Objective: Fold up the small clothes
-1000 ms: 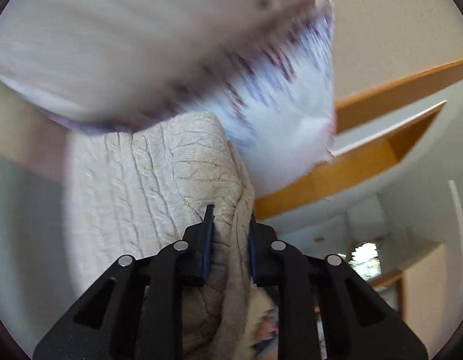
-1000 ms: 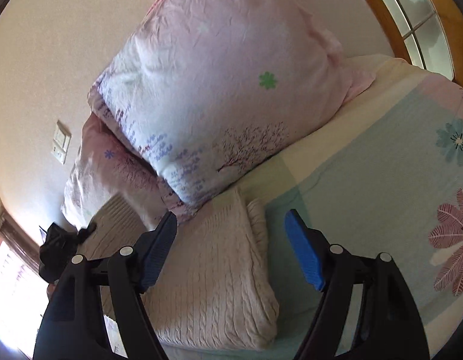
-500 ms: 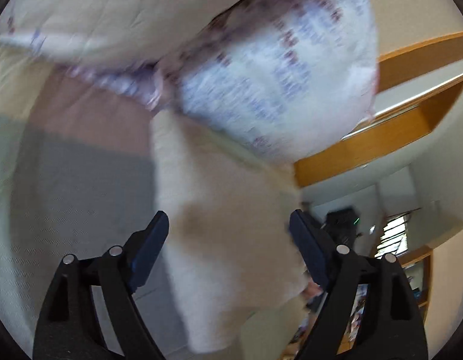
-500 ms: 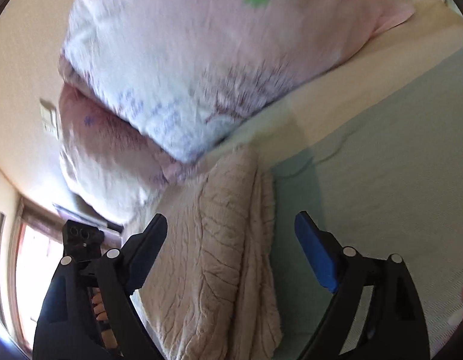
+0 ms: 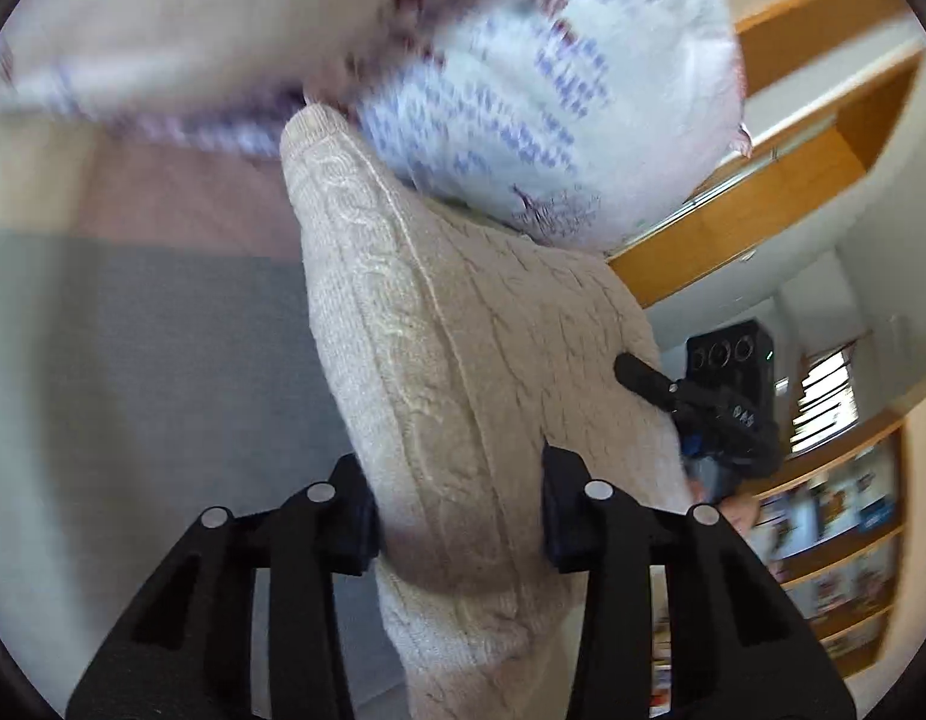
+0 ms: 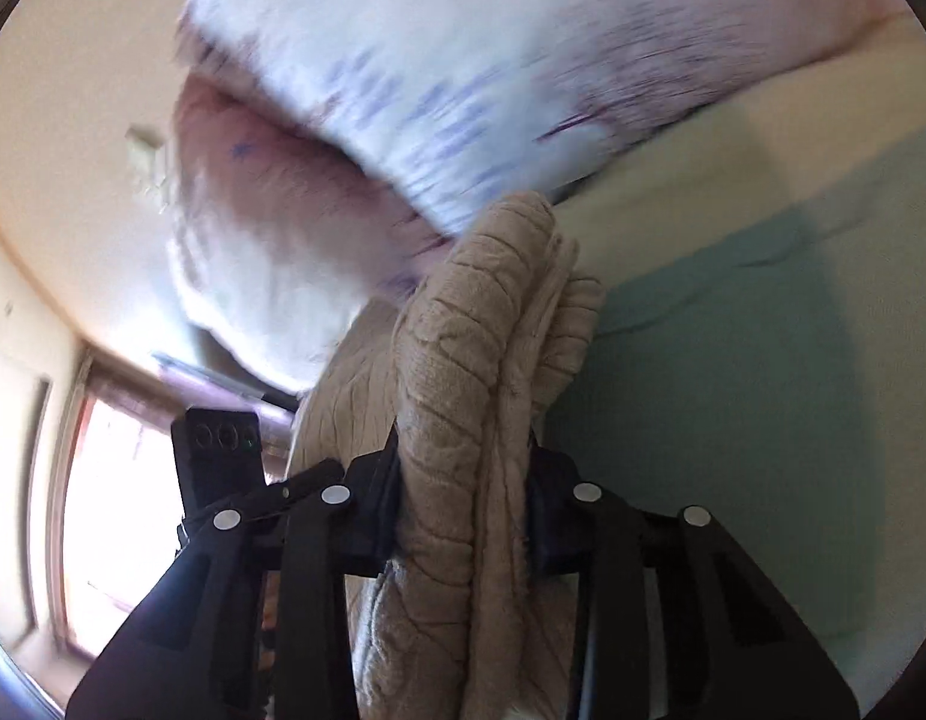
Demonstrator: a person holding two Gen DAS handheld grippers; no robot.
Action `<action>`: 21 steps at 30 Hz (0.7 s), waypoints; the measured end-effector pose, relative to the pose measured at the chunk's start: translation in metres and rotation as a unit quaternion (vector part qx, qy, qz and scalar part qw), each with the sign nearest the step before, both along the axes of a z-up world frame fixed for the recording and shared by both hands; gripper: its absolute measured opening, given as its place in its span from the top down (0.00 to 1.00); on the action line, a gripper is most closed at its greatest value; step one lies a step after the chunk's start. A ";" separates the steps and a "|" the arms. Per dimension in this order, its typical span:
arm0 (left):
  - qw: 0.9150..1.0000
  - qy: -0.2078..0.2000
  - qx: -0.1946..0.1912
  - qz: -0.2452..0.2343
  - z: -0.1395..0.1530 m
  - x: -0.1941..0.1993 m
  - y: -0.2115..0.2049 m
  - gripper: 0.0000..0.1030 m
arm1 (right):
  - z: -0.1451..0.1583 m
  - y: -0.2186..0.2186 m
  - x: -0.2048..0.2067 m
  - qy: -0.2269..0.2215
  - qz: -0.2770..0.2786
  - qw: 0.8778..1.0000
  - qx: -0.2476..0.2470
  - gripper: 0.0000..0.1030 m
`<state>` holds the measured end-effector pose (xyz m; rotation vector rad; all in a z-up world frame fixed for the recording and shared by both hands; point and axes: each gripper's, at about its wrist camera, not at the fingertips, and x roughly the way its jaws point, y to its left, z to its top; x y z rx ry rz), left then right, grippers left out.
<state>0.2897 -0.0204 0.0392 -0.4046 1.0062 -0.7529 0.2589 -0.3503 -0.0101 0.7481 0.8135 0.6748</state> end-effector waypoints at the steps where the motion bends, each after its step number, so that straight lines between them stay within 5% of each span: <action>1: 1.000 -0.022 0.020 0.009 0.009 -0.006 0.014 0.61 | 0.004 0.022 0.005 -0.009 0.018 1.000 -0.012 0.67; 5: 0.987 -0.064 0.124 0.077 0.007 0.002 0.046 0.54 | -0.003 0.079 0.041 -0.002 0.039 0.998 -0.052 0.66; 6: 0.984 -0.056 0.144 0.089 -0.003 0.009 0.050 0.49 | -0.009 0.088 0.051 0.011 0.029 0.996 -0.080 0.59; 10: 0.988 -0.033 0.105 0.111 -0.022 0.013 0.066 0.36 | -0.003 0.067 0.045 0.014 -0.032 0.997 -0.069 0.44; 13: 0.983 -0.060 0.133 0.113 -0.022 0.010 0.070 0.26 | 0.015 0.042 0.031 -0.030 -0.089 0.993 -0.065 0.39; 15: 0.982 -0.064 0.139 0.112 -0.022 0.010 0.065 0.25 | 0.016 0.038 0.035 -0.013 -0.074 0.996 -0.046 0.40; 16: 0.982 -0.063 0.139 0.114 -0.022 0.010 0.062 0.24 | 0.013 0.043 0.041 0.002 -0.058 0.997 -0.048 0.47; 17: 0.981 -0.065 0.141 0.119 -0.021 0.011 0.056 0.24 | 0.007 0.056 0.051 0.014 -0.035 0.998 -0.057 0.81; 19: 0.974 -0.083 0.152 0.145 -0.009 0.012 0.049 0.24 | 0.004 0.068 0.054 0.014 -0.062 0.992 -0.108 0.81; 21: 0.960 -0.123 0.181 0.172 0.006 -0.003 0.049 0.25 | 0.004 0.060 0.056 0.025 -0.096 0.989 -0.107 0.87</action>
